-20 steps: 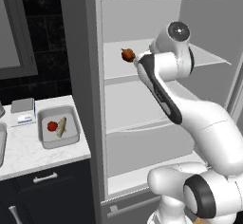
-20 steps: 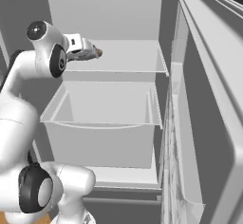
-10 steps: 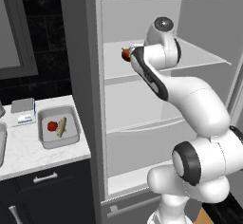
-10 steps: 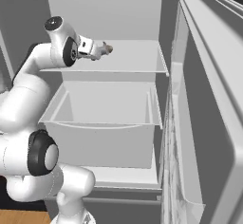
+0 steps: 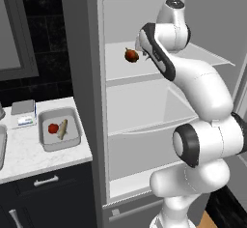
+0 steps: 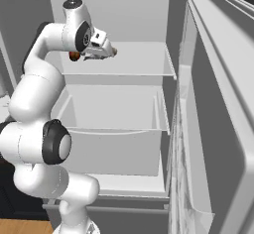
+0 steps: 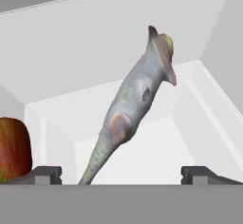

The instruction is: Place one bell pepper and one fish in each tupperware on the nearby counter, to pack two identical lunches.

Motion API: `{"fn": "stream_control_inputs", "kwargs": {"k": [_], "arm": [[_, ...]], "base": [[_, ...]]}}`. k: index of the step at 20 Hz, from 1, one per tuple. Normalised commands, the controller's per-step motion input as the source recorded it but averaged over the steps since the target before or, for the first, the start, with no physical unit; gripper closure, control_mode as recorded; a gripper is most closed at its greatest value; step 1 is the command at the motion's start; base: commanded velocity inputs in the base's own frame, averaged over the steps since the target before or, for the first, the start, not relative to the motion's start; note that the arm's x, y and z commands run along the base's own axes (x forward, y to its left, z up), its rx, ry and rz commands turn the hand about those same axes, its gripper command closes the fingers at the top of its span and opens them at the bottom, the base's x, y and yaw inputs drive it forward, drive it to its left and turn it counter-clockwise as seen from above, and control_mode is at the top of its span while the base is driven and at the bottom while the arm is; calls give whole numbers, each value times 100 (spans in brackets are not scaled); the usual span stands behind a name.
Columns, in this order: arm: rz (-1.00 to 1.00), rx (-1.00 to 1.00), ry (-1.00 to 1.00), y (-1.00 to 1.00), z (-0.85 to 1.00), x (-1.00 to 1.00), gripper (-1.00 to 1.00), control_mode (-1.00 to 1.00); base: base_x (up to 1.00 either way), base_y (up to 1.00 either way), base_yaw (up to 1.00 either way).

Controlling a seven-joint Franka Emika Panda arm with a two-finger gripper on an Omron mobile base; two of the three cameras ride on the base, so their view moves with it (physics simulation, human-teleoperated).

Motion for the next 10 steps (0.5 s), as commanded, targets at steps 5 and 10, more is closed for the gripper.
{"fn": "stream_control_inputs", "kwargs": {"k": [5,10], "arm": [[0,5,-14,0,0,0,-100,-100],[-3,1,-1,11,-3,34,-100,-100]], "base": [[0,0,0],[0,0,0]]}}
